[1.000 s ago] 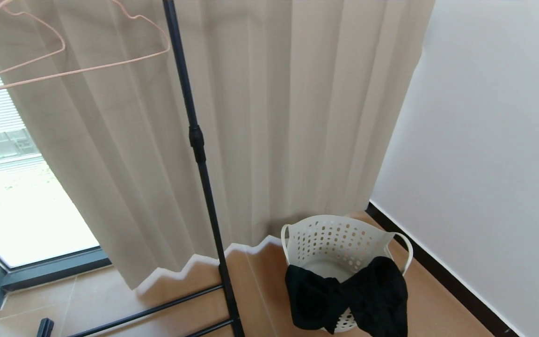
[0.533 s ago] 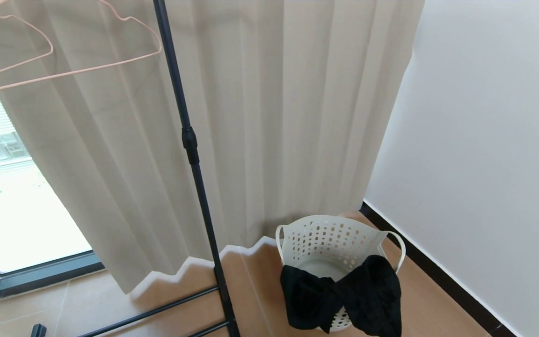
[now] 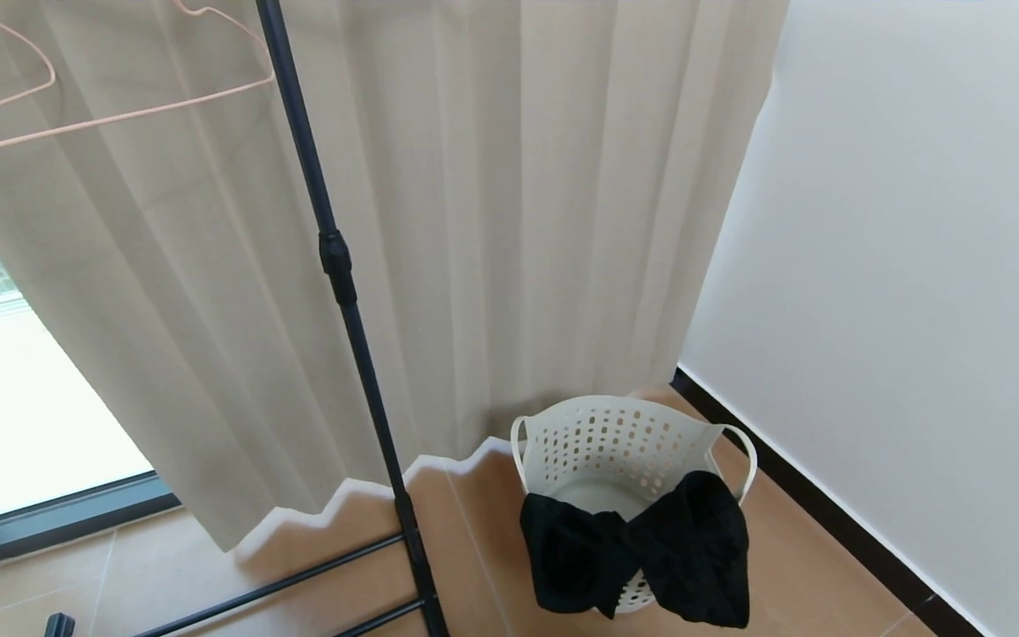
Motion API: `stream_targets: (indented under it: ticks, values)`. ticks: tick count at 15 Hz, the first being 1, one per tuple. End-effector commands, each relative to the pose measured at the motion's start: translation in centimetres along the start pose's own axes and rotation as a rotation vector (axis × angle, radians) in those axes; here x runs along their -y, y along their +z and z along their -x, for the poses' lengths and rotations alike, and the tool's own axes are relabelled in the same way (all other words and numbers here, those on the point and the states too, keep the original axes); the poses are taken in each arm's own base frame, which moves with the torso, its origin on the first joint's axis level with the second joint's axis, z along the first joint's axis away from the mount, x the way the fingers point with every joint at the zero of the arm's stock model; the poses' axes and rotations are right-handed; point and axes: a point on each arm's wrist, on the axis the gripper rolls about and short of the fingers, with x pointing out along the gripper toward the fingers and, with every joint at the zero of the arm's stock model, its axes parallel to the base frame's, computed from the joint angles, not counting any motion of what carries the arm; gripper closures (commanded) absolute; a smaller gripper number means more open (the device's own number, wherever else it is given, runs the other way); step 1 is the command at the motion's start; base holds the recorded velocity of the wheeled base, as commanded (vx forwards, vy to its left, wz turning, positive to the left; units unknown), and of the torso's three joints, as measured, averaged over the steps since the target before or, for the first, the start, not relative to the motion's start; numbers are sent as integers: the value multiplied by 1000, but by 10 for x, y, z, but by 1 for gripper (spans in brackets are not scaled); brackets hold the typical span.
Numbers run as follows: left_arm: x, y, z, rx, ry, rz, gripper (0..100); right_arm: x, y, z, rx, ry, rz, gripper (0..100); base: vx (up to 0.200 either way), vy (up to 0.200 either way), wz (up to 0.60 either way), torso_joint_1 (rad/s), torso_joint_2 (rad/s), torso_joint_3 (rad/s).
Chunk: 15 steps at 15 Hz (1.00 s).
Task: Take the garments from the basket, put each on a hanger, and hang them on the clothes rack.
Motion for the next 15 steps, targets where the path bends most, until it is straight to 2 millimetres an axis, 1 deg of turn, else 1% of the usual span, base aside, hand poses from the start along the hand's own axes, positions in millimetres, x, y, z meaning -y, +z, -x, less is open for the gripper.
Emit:
stream_targets:
  ticks: [1, 15]
  values:
    - [0, 0, 0, 0, 0, 0, 0, 0, 0, 0, -1, 0, 0, 0, 0, 0, 0, 12, 7, -183]
    - [0, 0, 0, 1, 2, 8, 0, 0, 0, 0, 1, 0, -10, 0, 0, 0, 0, 3, 2, -197]
